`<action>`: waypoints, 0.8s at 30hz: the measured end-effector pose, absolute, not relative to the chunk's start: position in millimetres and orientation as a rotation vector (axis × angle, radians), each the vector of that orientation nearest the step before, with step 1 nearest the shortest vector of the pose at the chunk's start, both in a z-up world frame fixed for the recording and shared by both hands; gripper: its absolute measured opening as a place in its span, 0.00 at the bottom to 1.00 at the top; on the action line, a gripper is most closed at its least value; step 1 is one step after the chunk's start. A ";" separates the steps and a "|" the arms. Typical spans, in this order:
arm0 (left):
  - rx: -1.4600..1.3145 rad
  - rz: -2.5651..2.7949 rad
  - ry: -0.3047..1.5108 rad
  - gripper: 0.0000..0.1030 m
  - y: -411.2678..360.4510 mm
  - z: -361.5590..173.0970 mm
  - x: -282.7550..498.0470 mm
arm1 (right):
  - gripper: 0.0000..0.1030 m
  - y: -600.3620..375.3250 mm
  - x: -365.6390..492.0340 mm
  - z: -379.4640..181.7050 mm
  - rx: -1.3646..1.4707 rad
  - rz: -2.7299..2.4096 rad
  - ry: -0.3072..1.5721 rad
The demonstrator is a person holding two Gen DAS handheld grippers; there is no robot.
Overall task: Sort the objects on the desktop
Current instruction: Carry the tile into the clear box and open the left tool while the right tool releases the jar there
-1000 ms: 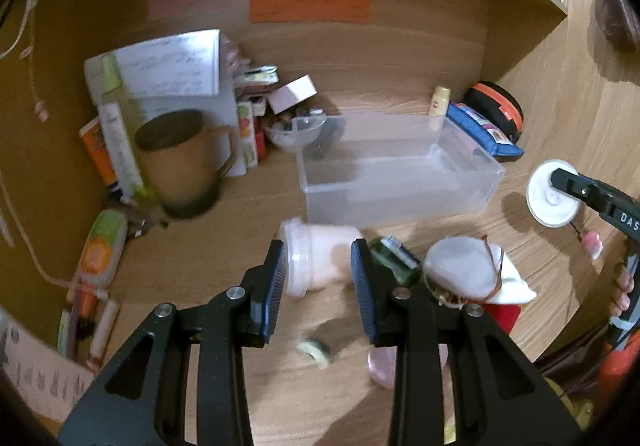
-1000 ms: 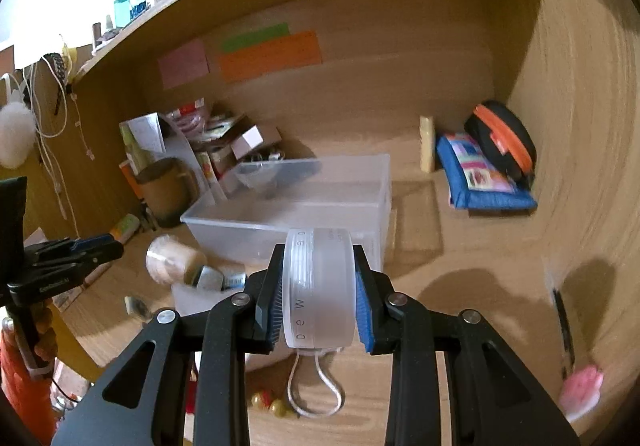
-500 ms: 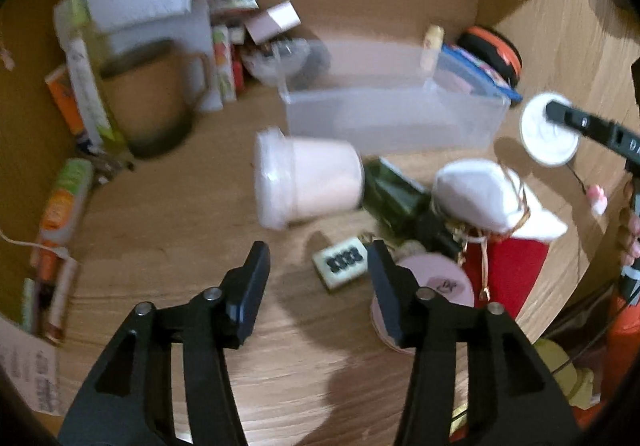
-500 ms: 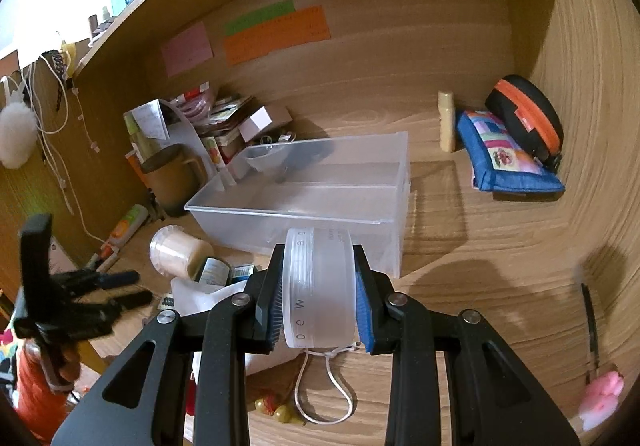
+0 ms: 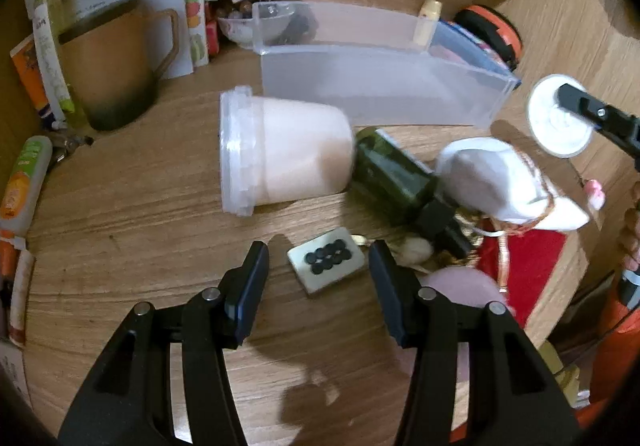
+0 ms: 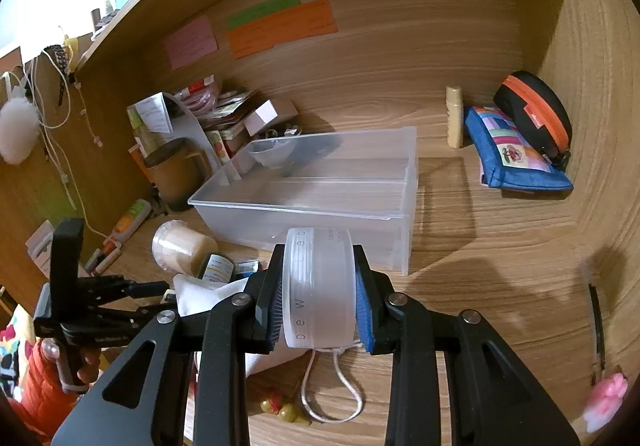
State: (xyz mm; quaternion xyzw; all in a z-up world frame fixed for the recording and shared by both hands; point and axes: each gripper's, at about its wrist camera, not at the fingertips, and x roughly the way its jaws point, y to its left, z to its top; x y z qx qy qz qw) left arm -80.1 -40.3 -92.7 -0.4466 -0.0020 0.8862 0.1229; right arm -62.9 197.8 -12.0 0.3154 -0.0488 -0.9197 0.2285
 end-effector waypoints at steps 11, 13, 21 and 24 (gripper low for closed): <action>-1.269 2.670 -0.003 0.40 -44.5 -89.6 -75.6 | 0.26 194.5 -68.0 -11.3 0.873 -2.526 -0.138; -1.249 2.681 -0.015 0.39 -46.6 -83.8 -73.3 | 0.26 195.2 -69.8 -8.0 0.864 -2.530 -0.136; -1.106 2.715 -0.021 0.40 -44.4 -35.4 -76.5 | 0.26 191.7 -78.2 6.7 0.825 -2.535 -0.118; -1.072 2.720 -0.011 0.40 -40.4 -21.4 -84.9 | 0.26 189.3 -84.0 14.0 0.803 -2.532 -0.113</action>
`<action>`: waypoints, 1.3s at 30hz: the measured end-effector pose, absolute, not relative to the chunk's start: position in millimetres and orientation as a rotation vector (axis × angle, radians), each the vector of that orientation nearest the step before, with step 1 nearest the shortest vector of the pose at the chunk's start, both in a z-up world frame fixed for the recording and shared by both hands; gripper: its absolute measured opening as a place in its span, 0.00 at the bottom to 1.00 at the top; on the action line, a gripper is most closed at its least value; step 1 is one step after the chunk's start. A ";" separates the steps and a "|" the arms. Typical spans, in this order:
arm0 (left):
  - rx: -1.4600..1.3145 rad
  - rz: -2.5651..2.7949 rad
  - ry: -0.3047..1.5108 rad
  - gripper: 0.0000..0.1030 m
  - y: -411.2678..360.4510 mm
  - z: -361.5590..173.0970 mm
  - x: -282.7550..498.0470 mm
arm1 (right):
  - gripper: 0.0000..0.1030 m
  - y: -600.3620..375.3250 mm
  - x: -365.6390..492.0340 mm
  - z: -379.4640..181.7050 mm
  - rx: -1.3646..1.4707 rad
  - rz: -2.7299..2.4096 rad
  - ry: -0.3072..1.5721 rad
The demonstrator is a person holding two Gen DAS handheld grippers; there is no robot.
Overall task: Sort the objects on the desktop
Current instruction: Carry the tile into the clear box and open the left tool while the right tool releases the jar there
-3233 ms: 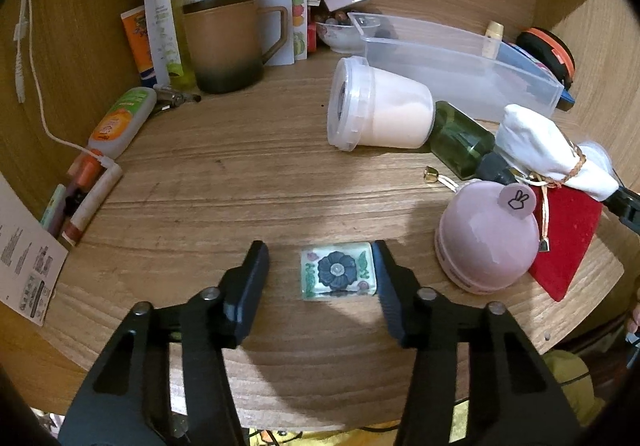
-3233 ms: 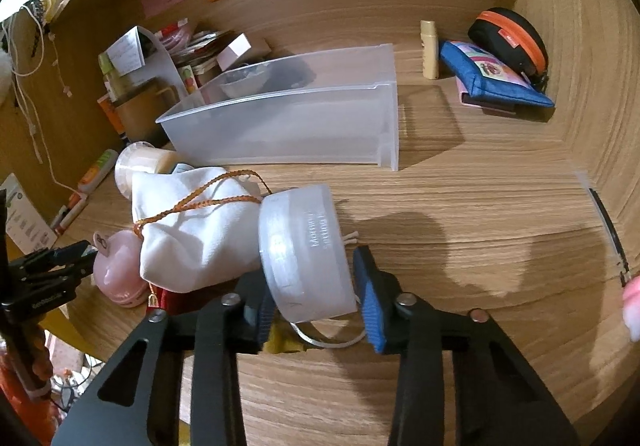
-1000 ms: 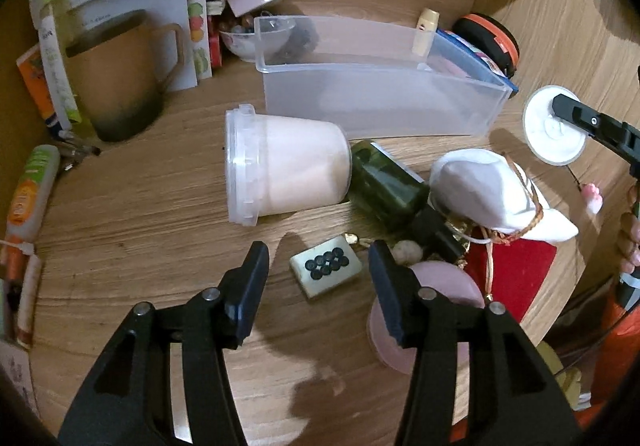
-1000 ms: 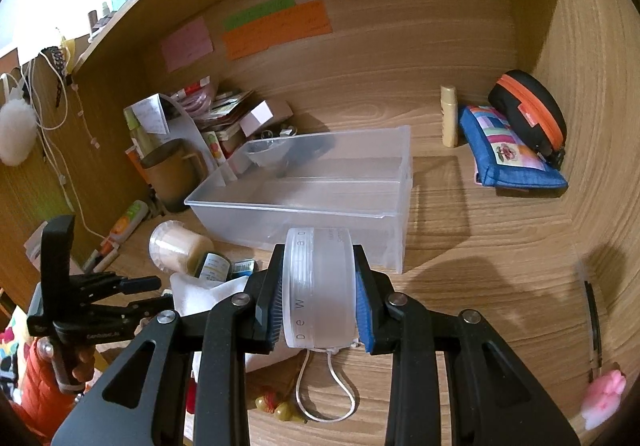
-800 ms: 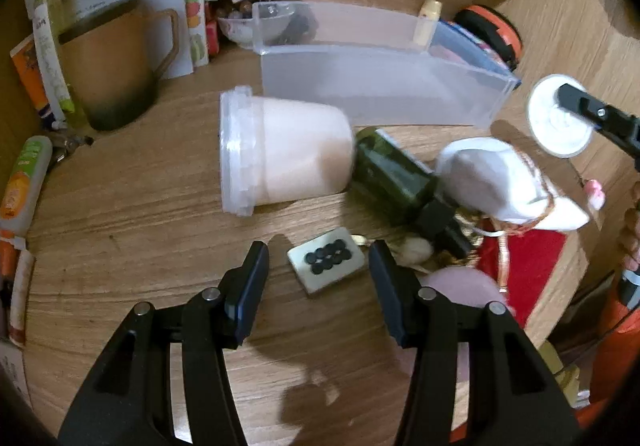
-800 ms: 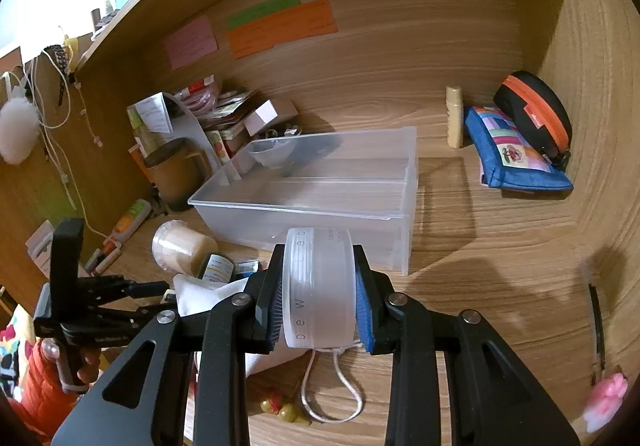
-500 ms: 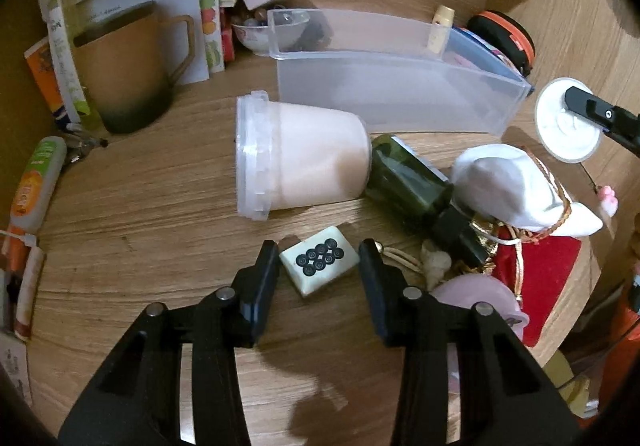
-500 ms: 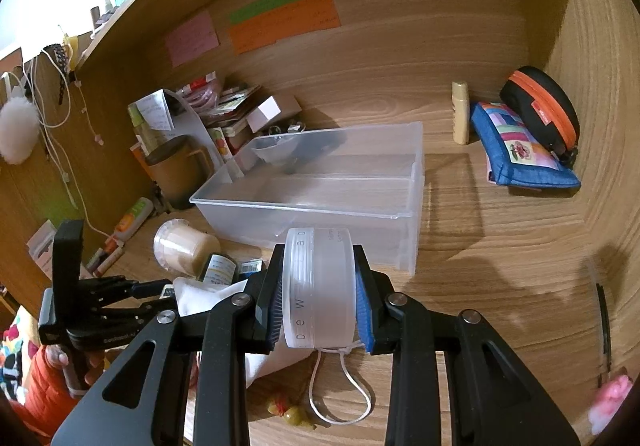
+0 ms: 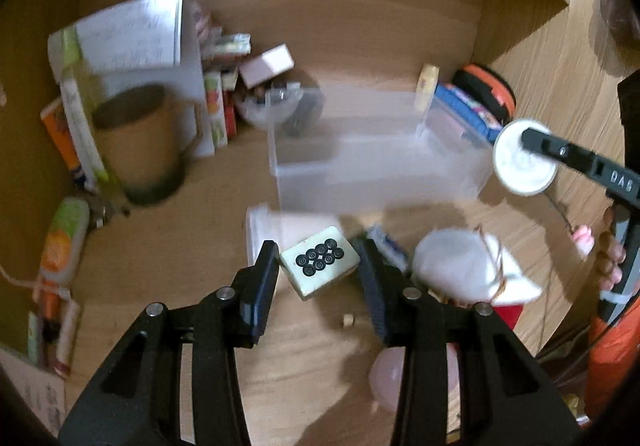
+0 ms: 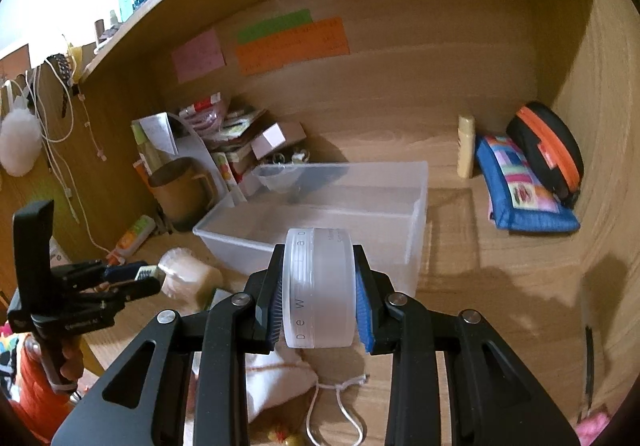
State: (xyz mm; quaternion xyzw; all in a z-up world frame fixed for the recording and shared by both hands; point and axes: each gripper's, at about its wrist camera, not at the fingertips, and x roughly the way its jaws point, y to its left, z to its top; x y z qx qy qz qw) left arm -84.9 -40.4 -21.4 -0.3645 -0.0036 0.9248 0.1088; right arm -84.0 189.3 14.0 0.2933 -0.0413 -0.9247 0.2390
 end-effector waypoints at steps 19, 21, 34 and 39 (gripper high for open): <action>-1.045 2.687 0.010 0.39 -18.6 9.0 -173.8 | 0.26 179.3 -156.6 22.0 0.832 -2.490 -0.114; -1.054 2.677 0.017 0.40 -17.3 6.6 -180.5 | 0.26 177.7 -164.5 18.0 0.851 -2.484 -0.106; -1.174 2.607 0.014 0.39 -10.4 -23.3 -227.1 | 0.26 158.6 -200.1 -6.6 0.965 -2.441 -0.020; -1.236 2.581 0.001 0.40 -10.6 -38.8 -239.2 | 0.26 152.1 -208.3 -19.8 0.999 -2.438 -0.001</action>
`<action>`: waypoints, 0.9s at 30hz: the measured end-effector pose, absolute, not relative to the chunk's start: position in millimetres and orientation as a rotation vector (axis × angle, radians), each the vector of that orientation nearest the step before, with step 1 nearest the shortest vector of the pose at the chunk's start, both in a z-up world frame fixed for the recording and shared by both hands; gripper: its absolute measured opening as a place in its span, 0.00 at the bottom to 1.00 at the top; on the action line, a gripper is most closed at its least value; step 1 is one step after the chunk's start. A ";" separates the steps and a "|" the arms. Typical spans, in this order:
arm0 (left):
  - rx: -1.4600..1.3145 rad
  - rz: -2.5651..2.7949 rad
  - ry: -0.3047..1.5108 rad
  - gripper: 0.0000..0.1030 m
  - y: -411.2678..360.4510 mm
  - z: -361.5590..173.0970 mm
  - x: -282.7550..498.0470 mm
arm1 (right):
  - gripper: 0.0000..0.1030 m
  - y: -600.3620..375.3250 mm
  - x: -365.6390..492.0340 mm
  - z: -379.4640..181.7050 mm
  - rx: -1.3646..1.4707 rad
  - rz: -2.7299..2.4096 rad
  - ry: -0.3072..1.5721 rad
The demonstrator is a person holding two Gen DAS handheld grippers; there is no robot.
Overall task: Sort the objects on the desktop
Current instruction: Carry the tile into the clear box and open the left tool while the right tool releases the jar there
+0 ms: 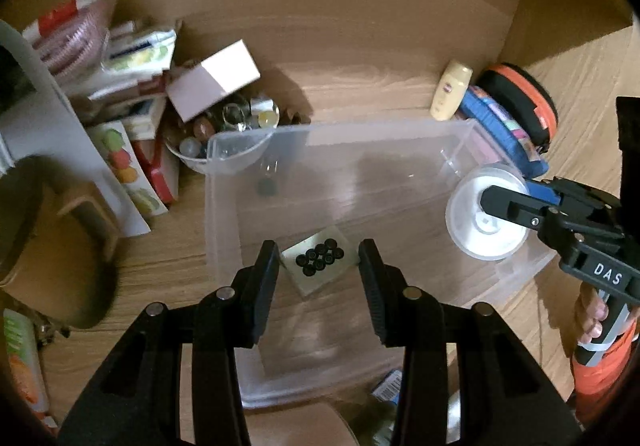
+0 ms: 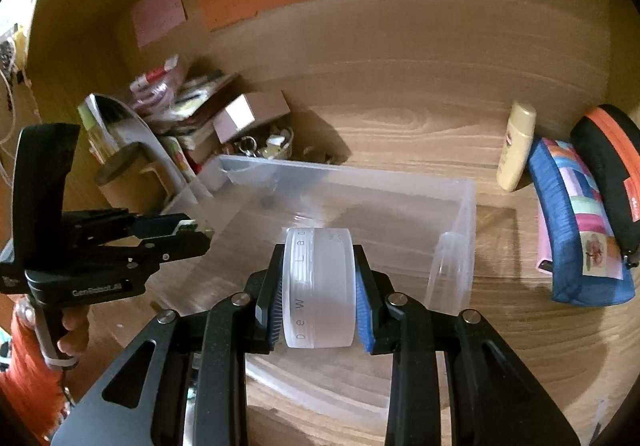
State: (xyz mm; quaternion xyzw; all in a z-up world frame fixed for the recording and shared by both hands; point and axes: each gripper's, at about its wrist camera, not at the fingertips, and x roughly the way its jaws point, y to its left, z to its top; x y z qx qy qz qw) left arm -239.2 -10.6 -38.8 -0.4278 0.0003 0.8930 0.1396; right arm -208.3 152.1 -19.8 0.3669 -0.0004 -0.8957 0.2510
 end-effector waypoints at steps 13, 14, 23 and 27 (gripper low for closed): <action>-1.302 2.568 0.191 0.40 13.7 -54.3 -244.7 | 0.26 133.3 -215.0 -41.7 1.046 -2.450 0.127; -1.306 2.566 0.191 0.40 13.6 -54.3 -245.4 | 0.26 133.2 -216.2 -43.3 1.057 -2.440 0.121; -1.310 2.565 0.195 0.42 13.4 -53.3 -247.2 | 0.27 130.6 -213.8 -45.6 1.055 -2.426 0.121; -1.307 2.581 0.200 0.49 15.0 -52.1 -246.2 | 0.27 131.9 -210.2 -42.9 1.037 -2.439 0.130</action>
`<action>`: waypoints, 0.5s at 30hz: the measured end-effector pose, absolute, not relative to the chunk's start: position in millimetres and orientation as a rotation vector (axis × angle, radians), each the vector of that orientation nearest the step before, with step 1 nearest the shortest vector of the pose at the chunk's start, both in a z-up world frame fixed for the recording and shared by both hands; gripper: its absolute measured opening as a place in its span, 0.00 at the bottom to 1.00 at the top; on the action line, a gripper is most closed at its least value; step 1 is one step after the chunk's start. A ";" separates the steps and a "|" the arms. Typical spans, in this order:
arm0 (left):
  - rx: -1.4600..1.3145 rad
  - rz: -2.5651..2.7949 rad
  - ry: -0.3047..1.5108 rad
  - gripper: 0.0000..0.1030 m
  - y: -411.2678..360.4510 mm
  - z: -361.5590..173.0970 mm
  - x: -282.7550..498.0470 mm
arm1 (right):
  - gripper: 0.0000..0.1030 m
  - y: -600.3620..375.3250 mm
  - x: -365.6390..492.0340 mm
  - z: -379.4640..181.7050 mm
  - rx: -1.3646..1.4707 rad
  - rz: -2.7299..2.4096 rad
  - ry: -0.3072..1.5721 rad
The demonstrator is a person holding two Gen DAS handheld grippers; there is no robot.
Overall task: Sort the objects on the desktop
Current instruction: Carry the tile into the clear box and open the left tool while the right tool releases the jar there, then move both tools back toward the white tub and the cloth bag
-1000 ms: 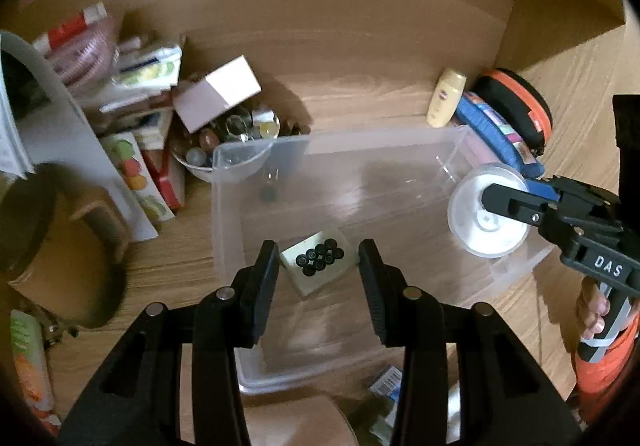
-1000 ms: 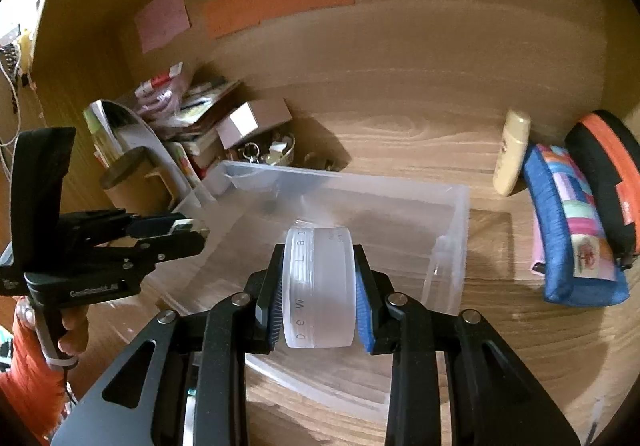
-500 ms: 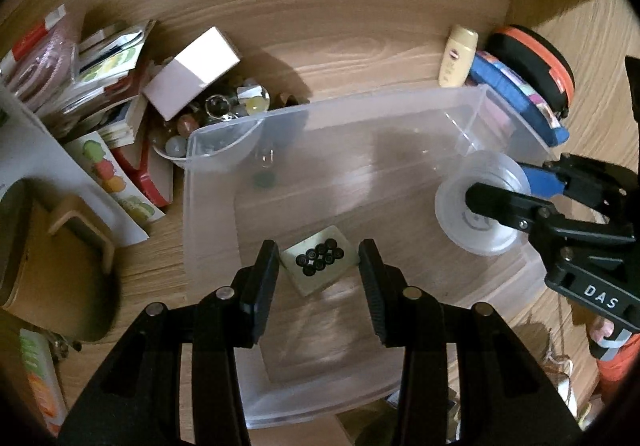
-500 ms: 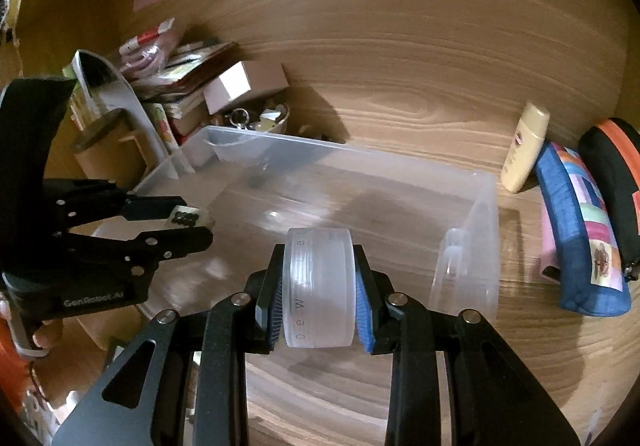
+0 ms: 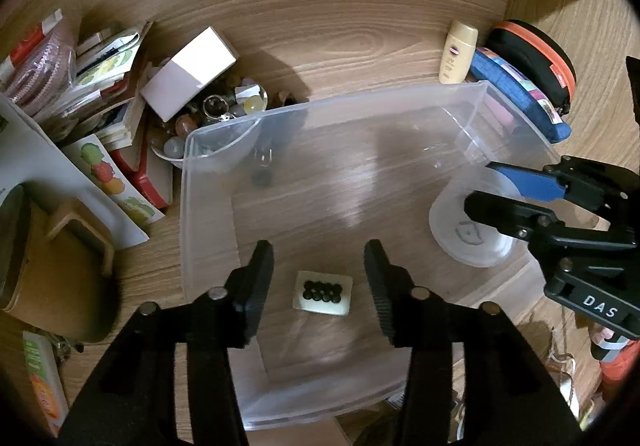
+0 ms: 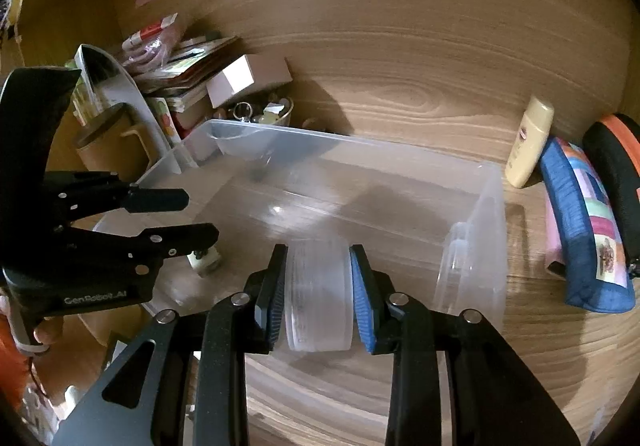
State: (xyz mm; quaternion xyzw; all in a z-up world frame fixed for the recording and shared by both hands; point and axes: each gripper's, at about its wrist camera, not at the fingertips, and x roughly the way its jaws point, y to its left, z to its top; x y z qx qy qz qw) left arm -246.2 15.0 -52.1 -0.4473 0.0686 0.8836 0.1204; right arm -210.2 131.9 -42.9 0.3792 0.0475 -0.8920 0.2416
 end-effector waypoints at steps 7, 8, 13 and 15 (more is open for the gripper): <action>-1.282 2.590 0.218 0.65 21.3 -50.0 -242.7 | 0.41 134.1 -206.0 -36.2 1.002 -2.469 0.130; -1.281 2.596 0.221 0.65 21.2 -49.6 -242.5 | 0.47 135.1 -205.3 -34.3 0.990 -2.480 0.128; -1.282 2.607 0.215 0.67 19.3 -46.1 -238.6 | 0.57 138.3 -199.4 -24.7 0.925 -2.516 0.130; -1.267 2.626 0.217 0.70 18.0 -42.0 -233.5 | 0.62 139.9 -197.9 -21.6 0.905 -2.526 0.125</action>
